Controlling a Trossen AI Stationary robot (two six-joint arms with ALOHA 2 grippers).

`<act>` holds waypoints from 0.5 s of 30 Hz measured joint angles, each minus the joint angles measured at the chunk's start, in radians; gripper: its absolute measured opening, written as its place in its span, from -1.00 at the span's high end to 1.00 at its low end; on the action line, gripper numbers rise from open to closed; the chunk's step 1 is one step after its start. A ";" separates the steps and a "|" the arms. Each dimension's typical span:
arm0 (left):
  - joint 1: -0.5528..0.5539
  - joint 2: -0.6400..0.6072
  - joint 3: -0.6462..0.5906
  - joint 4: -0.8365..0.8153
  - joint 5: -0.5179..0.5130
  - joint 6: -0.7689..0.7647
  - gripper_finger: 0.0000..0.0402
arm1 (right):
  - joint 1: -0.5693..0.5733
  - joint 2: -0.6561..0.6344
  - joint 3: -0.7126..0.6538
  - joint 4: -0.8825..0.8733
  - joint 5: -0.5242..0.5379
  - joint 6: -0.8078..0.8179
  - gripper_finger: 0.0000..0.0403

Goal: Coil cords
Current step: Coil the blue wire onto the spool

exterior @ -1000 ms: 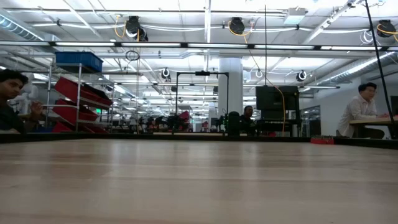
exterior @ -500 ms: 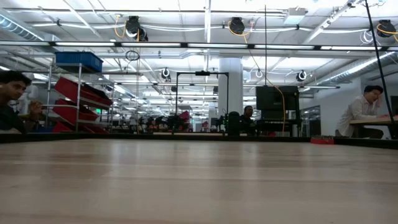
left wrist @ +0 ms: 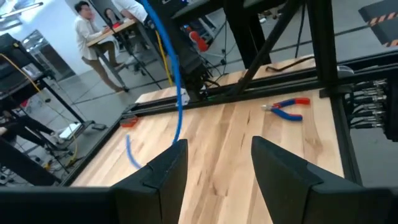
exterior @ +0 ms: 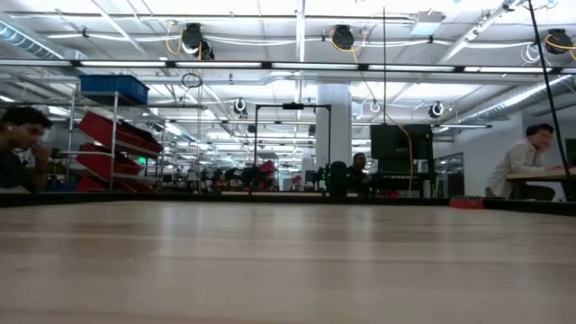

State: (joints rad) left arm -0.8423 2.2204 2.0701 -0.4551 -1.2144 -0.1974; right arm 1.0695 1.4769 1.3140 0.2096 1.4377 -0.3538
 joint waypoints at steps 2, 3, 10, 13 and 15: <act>0.002 0.000 0.000 0.000 0.000 -0.001 0.08 | 0.000 0.000 0.000 0.000 0.000 0.000 1.00; 0.003 0.000 0.000 -0.001 -0.001 -0.004 0.08 | 0.000 0.000 0.000 0.000 0.000 0.000 1.00; 0.015 0.000 0.000 -0.001 -0.002 -0.005 0.08 | 0.000 0.000 0.000 0.000 -0.004 0.001 1.00; 0.025 0.000 0.000 0.000 0.010 -0.006 0.08 | 0.000 0.000 0.000 0.000 -0.004 0.001 1.00; 0.033 0.000 0.000 -0.001 0.034 -0.006 0.08 | 0.000 0.000 0.000 0.000 -0.004 0.001 1.00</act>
State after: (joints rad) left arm -0.8097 2.2204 2.0701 -0.4557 -1.1801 -0.2031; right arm 1.0695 1.4769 1.3140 0.2100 1.4338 -0.3531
